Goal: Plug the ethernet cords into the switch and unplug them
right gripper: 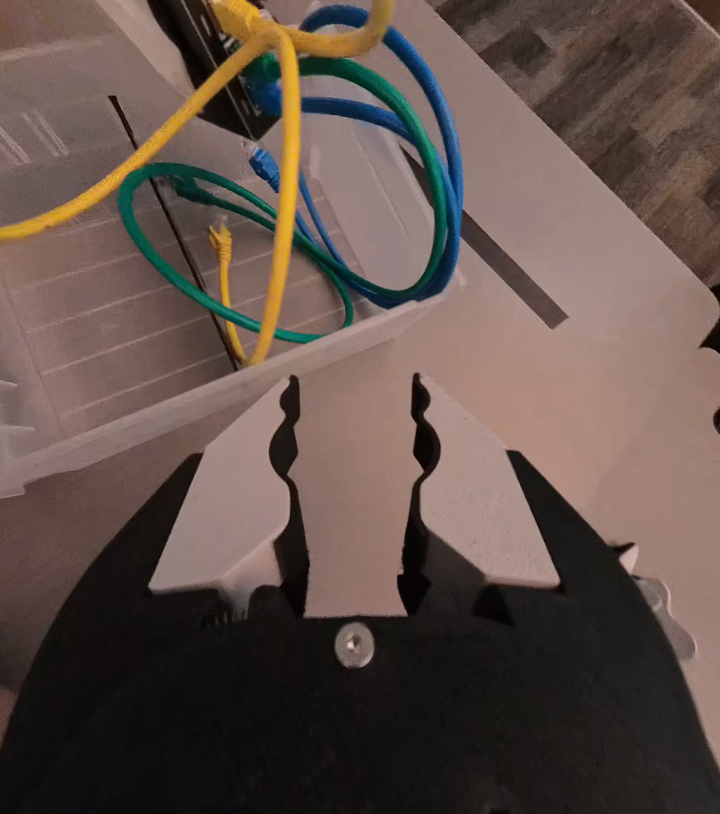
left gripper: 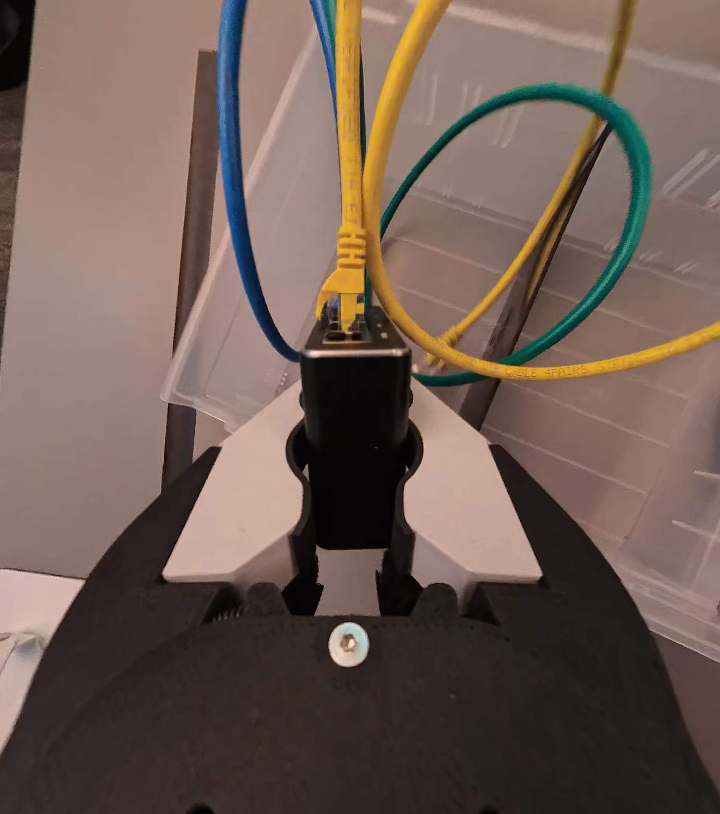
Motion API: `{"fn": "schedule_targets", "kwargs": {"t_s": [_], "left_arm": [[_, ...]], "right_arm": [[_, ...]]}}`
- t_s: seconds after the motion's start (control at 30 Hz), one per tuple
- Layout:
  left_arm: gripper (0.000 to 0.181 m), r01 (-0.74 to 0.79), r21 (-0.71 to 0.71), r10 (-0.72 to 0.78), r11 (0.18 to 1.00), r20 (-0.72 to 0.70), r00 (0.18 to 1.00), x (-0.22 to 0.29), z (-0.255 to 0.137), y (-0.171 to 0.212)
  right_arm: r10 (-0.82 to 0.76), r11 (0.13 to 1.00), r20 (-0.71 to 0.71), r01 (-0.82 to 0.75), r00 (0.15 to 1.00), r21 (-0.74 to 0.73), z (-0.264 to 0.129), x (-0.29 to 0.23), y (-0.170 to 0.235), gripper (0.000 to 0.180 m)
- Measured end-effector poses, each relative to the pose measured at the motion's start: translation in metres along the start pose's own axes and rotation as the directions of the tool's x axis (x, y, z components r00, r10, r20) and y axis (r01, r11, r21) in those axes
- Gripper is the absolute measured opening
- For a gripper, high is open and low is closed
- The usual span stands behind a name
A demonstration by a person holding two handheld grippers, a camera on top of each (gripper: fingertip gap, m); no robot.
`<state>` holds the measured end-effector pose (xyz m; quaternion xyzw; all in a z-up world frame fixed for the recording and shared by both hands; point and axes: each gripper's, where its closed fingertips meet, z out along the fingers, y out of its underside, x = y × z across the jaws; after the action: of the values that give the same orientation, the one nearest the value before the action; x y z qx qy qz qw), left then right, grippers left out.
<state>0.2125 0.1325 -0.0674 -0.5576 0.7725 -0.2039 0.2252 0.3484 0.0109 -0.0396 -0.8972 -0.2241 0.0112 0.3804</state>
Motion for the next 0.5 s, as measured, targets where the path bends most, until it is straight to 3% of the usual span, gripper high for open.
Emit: {"fn": "schedule_targets", "kwargs": {"t_s": [0.13,0.2,0.3,0.4,0.43,0.47,0.5], "left_arm": [[0.033,0.009,-0.041,-0.009,0.999,0.021,1.0,0.002,0.01,0.006],[0.033,0.031,-0.044,-0.029,0.999,0.036,0.999,-0.001,0.01,0.006],[0.033,0.06,-0.047,-0.058,0.997,0.047,0.997,-0.002,0.011,0.006],[0.033,0.068,-0.054,-0.064,0.996,0.063,0.996,-0.003,0.011,0.007],[0.033,0.073,-0.055,-0.07,0.996,0.07,0.995,-0.003,0.011,0.007],[0.033,0.075,-0.055,-0.071,0.996,0.074,0.995,-0.003,0.011,0.007],[0.033,0.075,-0.054,-0.07,0.996,0.077,0.995,-0.003,0.011,0.007]], "right_arm": [[0.102,0.994,-0.055,-0.099,0.993,0.051,-0.041,-0.006,-0.014,0.057],[0.081,0.991,-0.006,-0.079,0.997,0.109,-0.054,-0.03,-0.034,0.06],[0.066,0.984,0.136,-0.087,0.989,0.155,-0.052,-0.074,-0.066,0.078],[0.202,0.969,0.179,-0.223,0.963,0.11,-0.028,-0.083,-0.091,0.079],[0.23,0.962,0.253,-0.259,0.94,0.09,-0.02,-0.093,-0.098,0.077],[0.252,0.957,0.33,-0.285,0.91,0.057,-0.014,-0.104,-0.101,0.061],[0.261,0.96,0.37,-0.28,0.892,-0.003,-0.007,-0.109,-0.095,0.017]]}}
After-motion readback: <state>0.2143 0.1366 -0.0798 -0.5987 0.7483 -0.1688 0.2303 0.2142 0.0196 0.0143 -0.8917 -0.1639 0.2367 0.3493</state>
